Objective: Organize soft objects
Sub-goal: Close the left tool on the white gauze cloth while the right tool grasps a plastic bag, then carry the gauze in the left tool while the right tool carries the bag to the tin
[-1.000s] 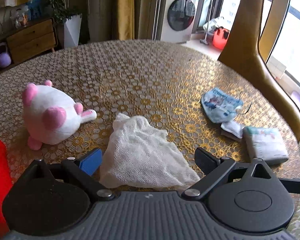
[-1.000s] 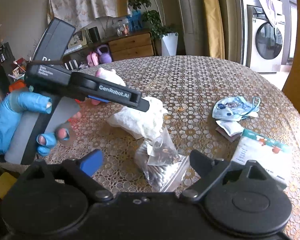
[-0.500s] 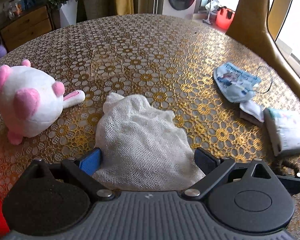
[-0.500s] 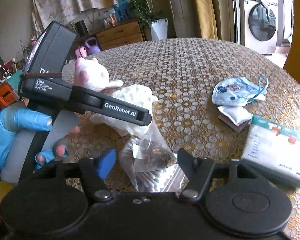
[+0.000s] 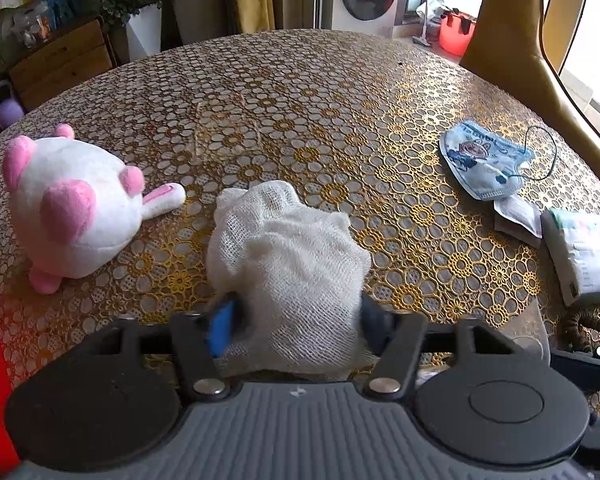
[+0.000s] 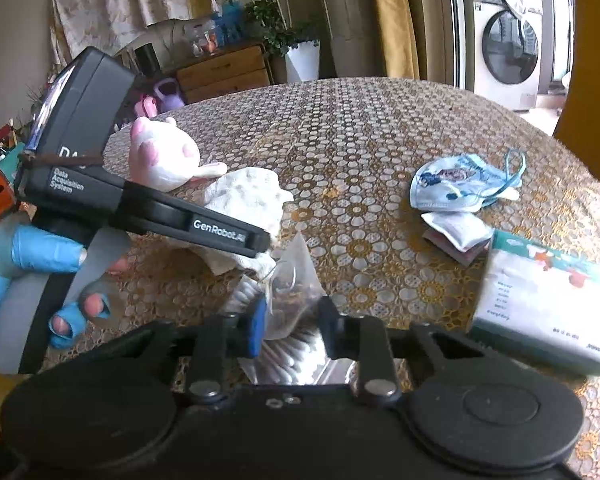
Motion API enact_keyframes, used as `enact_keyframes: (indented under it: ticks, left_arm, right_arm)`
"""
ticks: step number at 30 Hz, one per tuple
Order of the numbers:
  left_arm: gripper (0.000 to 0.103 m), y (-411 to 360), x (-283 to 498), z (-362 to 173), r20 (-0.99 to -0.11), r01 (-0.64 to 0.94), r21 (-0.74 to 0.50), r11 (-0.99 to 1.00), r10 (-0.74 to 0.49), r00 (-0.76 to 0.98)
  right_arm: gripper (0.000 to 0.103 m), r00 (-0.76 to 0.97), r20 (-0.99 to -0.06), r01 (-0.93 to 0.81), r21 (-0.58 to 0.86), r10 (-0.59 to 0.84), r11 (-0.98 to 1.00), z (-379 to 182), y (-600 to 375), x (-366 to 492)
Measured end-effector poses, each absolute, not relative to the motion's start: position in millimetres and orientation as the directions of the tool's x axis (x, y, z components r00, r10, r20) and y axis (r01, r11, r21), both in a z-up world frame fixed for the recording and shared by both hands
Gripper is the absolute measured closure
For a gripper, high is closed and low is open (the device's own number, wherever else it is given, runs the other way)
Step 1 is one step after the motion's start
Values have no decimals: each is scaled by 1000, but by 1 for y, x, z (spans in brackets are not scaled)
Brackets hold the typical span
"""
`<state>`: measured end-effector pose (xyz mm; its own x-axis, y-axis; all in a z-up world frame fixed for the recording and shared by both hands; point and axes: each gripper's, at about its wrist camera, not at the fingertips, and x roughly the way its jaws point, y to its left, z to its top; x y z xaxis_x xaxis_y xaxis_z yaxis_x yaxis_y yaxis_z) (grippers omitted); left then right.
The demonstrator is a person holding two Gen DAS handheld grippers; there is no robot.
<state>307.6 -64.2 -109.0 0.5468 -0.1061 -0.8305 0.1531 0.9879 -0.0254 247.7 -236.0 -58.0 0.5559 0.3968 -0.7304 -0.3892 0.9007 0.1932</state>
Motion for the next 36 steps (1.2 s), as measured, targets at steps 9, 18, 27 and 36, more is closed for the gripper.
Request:
enact_keyframes:
  ticks: [9, 18, 27, 36]
  left_arm:
    - [80, -46, 301, -97, -814, 120, -52, 991, -112, 570]
    - [80, -27, 276, -66, -786, 116, -68, 991, -125, 605]
    - [80, 3, 239, -26, -753, 124, -118, 985, -170, 636]
    - [80, 36, 198, 6, -728, 121, -132, 984, -179, 662]
  right_arm:
    - [95, 585, -719, -374, 173, 376, 911, -51, -237, 243]
    - [97, 617, -683, -379, 176, 390, 909, -29, -237, 229]
    - [97, 640, -638, -419, 178, 429, 890, 8, -228, 206]
    - [97, 641, -596, -475, 186, 483, 860, 43, -204, 182]
